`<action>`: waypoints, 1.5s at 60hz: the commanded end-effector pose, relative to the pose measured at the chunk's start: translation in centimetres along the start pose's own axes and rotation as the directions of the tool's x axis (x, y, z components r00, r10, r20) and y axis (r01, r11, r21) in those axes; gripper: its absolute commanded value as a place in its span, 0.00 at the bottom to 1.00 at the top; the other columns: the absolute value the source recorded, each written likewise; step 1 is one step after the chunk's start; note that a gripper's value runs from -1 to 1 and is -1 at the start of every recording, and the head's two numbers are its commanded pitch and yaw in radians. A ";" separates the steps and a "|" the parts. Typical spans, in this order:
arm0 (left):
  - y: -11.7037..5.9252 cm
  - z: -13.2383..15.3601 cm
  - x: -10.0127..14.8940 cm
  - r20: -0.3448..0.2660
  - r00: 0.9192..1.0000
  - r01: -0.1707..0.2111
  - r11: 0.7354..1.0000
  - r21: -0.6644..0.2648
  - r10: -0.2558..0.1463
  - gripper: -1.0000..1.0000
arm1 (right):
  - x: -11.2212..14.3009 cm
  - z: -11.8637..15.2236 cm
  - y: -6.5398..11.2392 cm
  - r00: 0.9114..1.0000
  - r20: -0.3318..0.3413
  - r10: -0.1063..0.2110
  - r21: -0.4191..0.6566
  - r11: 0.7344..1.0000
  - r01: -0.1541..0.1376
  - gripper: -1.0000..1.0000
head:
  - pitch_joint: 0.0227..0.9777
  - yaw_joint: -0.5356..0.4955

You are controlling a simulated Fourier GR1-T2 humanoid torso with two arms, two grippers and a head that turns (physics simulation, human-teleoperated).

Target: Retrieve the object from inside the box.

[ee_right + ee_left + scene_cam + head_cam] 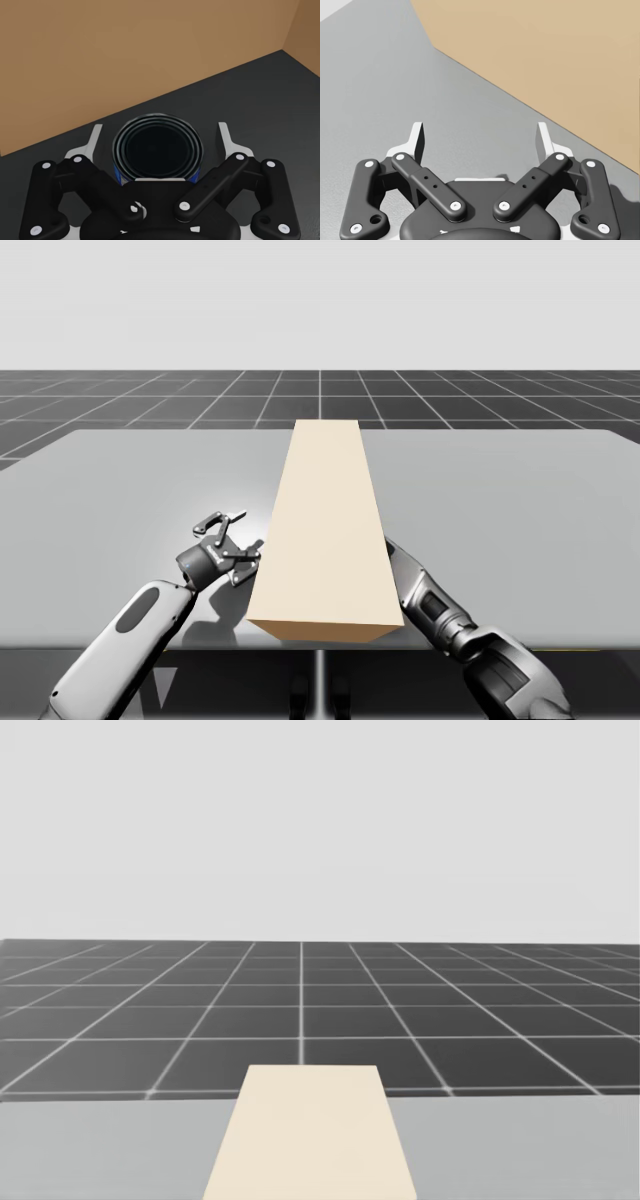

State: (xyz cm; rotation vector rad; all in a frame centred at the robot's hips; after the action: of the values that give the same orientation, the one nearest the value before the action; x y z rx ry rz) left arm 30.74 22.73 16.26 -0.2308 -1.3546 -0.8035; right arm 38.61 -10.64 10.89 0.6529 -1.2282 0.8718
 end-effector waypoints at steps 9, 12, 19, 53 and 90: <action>-0.1 0.0 -0.1 -0.006 1.000 0.013 1.000 0.001 -0.013 0.00 | -2.5 -0.6 0.0 0.991 -0.137 -0.013 -0.059 0.998 0.005 0.98 | 0.18 0.48; -0.1 0.0 -0.1 -0.003 1.000 0.010 1.000 0.002 -0.010 0.00 | -2.3 0.0 -0.1 0.991 -0.135 -0.021 -0.076 0.997 0.010 0.98 | 0.17 0.47; 0.0 0.1 -0.1 -0.001 1.000 0.006 1.000 0.005 -0.006 0.00 | -1.3 2.4 -0.1 0.993 -0.117 -0.012 -0.138 0.990 -0.004 1.00 | 0.17 0.47; 0.5 0.2 -0.1 0.009 1.000 -0.007 1.000 0.019 0.007 0.00 | 2.0 20.5 -4.7 0.994 0.093 0.061 -0.528 0.849 -0.003 1.00 | 0.14 0.45; 0.9 0.4 0.0 0.013 1.000 -0.015 0.999 0.033 0.014 0.00 | 19.4 22.0 -9.0 0.923 0.281 0.263 -0.668 0.744 -0.008 1.00 | 0.13 0.46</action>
State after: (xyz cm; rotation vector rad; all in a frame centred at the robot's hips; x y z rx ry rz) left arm 30.91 23.57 16.59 -0.2204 -1.3743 -0.7714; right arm 34.73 -30.12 29.42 0.1981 -1.6959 0.5000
